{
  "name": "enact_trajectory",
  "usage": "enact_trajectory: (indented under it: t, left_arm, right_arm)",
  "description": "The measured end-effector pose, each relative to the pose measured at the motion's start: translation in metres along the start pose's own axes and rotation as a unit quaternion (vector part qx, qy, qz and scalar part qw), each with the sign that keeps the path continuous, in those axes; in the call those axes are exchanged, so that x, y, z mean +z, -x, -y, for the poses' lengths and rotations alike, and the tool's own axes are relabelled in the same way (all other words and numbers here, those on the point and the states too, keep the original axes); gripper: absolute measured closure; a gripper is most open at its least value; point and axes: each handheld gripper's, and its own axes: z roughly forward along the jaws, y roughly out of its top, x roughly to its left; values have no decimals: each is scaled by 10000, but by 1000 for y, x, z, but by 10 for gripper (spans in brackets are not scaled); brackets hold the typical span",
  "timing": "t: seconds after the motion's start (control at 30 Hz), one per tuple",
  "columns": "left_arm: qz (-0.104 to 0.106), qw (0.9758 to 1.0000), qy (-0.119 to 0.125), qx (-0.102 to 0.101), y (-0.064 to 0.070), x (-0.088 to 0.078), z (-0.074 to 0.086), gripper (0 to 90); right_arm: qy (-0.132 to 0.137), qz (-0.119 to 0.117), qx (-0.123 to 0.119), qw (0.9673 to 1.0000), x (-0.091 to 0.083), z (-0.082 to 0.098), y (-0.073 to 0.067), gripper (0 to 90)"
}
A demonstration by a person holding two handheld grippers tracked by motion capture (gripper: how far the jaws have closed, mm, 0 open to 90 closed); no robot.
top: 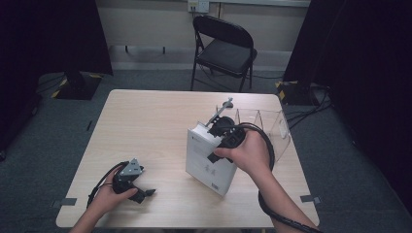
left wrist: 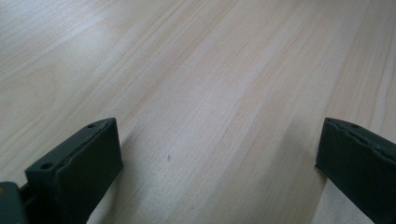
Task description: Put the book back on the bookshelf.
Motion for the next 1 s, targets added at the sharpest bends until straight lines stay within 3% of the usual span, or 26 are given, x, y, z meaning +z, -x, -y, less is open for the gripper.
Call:
enact_trajectory:
  t: [0.37,1.0]
  left_arm:
    - [1,10000,1,-1,0,0,0,0]
    - [0,10000,0,-2,0,0,0,0]
  right_arm:
    - [-39,126,110,9999,-6,12,7,519]
    - [-58,137,370,9992,-17,33,20,520]
